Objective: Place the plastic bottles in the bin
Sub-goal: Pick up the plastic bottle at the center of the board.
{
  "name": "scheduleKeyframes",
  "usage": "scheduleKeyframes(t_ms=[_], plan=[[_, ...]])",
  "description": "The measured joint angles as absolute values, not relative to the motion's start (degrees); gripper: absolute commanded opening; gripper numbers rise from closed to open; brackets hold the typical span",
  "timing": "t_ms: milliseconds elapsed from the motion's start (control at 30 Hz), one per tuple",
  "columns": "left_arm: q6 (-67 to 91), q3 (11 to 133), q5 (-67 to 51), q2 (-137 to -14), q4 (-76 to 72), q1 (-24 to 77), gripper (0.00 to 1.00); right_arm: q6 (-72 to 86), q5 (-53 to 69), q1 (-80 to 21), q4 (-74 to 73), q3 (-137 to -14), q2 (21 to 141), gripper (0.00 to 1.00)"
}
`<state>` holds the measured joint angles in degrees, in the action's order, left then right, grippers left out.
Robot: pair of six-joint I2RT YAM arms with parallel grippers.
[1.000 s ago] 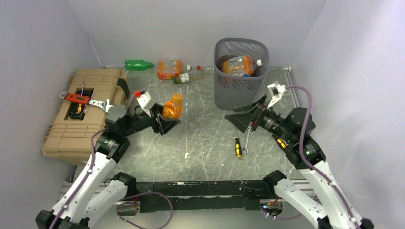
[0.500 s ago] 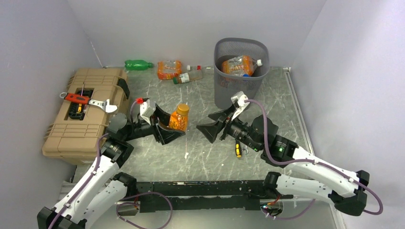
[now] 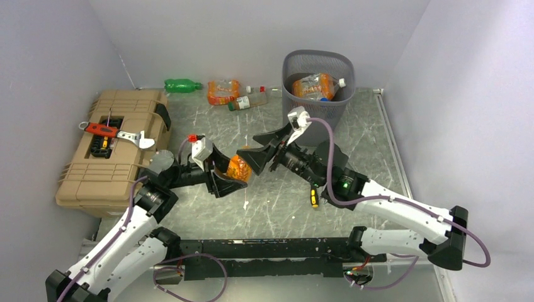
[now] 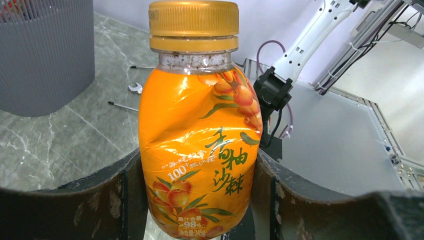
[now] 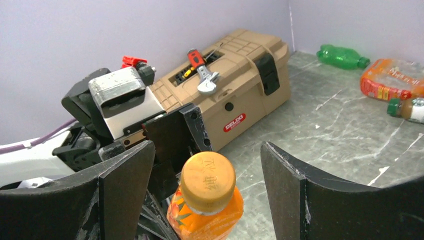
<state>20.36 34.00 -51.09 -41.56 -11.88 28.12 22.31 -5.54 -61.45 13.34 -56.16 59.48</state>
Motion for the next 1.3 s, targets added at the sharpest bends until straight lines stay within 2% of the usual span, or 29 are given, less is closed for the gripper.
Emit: scheduleKeyframes(t_ms=[300,567,600,633,700,733,767,800,833,867,900,1133,1300], plan=[[18.1,34.0,-49.6,-39.7,-9.5,28.9,0.21,24.5,-3.9,-61.5,9.3,-58.9,62.9,0.71],[17.3,34.0,-48.1,-39.2,-8.4,29.0,0.21,25.9,-2.1,-61.5,7.4,-59.6,64.2,0.70],[17.2,34.0,-48.1,-39.1,-8.4,29.0,0.21,26.1,-1.8,-61.5,6.7,-59.8,64.6,0.68],[17.2,34.0,-48.0,-39.1,-8.3,29.0,0.21,26.2,-1.5,-61.5,6.2,-60.0,65.1,0.61],[17.2,34.0,-47.9,-39.0,-8.3,29.0,0.21,26.5,-1.3,-61.5,5.8,-60.1,65.9,0.44],[17.2,34.0,-47.8,-39.0,-8.3,29.0,0.22,26.5,-1.2,-61.5,5.6,-60.1,66.0,0.31],[17.2,34.0,-47.5,-39.0,-7.7,29.0,0.29,27.1,-1.0,-61.5,5.7,-60.1,66.1,0.23],[17.2,34.0,-47.6,-39.1,-7.7,29.0,0.41,26.9,-1.0,-61.5,5.6,-60.1,66.1,0.15],[17.3,34.0,-47.6,-39.0,-7.6,29.0,0.58,26.8,-0.9,-61.6,5.5,-60.1,66.0,0.06],[17.3,34.0,-47.5,-38.9,-7.4,29.0,0.83,26.8,-0.8,-61.5,5.5,-60.1,66.0,0.00],[17.2,34.1,-47.4,-38.9,-7.2,29.0,0.97,26.8,-0.7,-61.6,5.5,-60.1,66.0,0.00],[16.1,34.4,-42.9,-37.4,-4.8,29.0,0.99,23.9,-3.2,-61.6,0.5,-62.3,64.1,0.00],[14.6,34.4,-35.4,-32.4,-4.4,29.0,0.99,14.6,-12.8,-61.6,-7.8,-75.0,62.2,0.00]])
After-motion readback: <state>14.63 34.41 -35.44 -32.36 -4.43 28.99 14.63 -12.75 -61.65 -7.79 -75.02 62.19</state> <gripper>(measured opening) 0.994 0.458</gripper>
